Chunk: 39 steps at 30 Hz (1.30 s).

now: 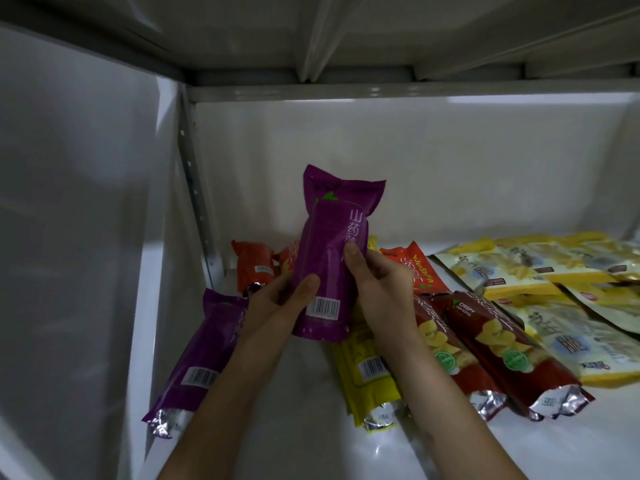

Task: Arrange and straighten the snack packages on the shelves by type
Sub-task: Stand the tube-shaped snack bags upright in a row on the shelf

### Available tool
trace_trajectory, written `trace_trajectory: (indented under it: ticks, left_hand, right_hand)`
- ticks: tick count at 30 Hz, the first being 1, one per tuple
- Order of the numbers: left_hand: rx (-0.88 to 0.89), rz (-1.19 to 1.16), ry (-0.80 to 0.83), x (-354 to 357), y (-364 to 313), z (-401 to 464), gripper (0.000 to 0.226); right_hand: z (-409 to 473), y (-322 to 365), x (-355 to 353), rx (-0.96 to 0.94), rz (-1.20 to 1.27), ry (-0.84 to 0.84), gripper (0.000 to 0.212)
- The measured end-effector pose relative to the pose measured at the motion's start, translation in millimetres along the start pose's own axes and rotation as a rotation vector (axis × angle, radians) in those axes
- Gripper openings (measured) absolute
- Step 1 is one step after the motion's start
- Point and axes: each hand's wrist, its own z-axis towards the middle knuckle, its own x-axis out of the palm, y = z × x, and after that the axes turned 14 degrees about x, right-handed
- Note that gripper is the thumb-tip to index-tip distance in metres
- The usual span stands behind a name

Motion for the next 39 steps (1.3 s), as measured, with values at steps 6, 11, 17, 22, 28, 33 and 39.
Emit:
trace_trajectory:
  ticks: [6,11,17,22,28,33,39]
  left_hand:
    - [0.054,0.023,-0.018,-1,-3,-1,0.047]
    - [0.101,0.03,-0.122,-4,-2,1,0.038]
    - [0.064,-0.086,-0.037,1,-1,2,0.054]
    - [0.109,-0.085,-0.118,-5,-1,2,0.037]
    - [0.091,-0.197,-0.158,-2,-3,6,0.041]
    - [0.062,-0.236,-0.214,-9,-5,7,0.047]
    - [0.065,-0.212,-0.205,-5,-8,4,0.033]
  right_hand:
    - [-1,4,-1,0.059,0.106,0.11,0.029]
    - [-1,-4,3,0.032,-0.035,0.124,0.028]
    - [3,-5,0,-0.015,-0.06,0.034,0.024]
    - [-4,-2,6,0.057,-0.047,0.193,0.053]
    - [-2,-6,4,0.017,-0.187,0.134,0.023]
    - [-10,-4,8,0.03,-0.204,0.226,0.03]
    - [-11,1,7,0.031,-0.123,0.224,0.05]
